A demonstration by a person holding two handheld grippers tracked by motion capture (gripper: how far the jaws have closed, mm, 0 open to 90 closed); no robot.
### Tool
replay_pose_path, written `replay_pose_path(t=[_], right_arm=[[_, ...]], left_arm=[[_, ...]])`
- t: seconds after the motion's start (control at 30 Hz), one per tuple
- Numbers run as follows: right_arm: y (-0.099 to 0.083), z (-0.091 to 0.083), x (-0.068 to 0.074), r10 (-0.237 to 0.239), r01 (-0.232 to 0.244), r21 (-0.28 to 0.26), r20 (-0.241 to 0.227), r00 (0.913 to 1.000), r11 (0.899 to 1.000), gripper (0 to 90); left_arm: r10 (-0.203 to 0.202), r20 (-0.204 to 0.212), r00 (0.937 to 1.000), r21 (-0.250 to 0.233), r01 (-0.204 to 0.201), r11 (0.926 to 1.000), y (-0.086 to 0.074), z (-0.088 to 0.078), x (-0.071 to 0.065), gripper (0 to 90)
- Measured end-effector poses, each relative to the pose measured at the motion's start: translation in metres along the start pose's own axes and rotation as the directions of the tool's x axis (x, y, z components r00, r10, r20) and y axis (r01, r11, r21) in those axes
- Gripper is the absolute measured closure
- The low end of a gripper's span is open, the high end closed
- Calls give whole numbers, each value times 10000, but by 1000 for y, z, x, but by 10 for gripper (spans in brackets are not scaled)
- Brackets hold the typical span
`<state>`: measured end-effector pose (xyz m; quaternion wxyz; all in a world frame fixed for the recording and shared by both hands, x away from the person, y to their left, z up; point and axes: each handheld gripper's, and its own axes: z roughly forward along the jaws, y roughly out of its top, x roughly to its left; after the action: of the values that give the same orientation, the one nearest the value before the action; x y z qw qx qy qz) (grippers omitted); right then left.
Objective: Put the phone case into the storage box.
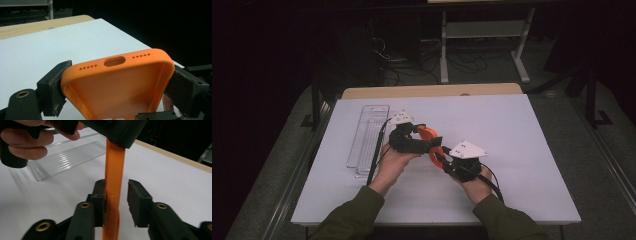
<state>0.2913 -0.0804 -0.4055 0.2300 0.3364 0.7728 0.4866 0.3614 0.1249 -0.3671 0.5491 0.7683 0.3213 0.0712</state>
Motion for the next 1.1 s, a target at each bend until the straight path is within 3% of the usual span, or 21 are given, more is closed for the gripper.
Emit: replay_pose_path(t=[0.3, 0.67, 0.8, 1.0, 1.1], right_arm=[[0, 0, -5, 102, -102, -11, -245, 9996, 9999, 459], [-1, -1, -13, 782, -785, -13, -660, 9948, 9969, 217], [-1, -1, -15, 748, -752, -23, -691, 9948, 9972, 170], [-4, -1, -18, 618, -600, 311, -601, 9963, 9977, 130], [-4, -3, -21, 514, -503, 208, -607, 9968, 9985, 115]], left_arm=[[-18, -228, 9997, -121, 15, 9999, 1, -3, 1, 143], [-133, -373, 9992, -122, 129, 9998, 1, -6, 6, 147], [21, -422, 9991, -65, -24, 10000, 2, -7, 7, 147], [-86, -430, 9990, -141, 80, 9999, 2, -9, 8, 147], [-61, -454, 9989, -154, 54, 9999, 3, -10, 9, 147]])
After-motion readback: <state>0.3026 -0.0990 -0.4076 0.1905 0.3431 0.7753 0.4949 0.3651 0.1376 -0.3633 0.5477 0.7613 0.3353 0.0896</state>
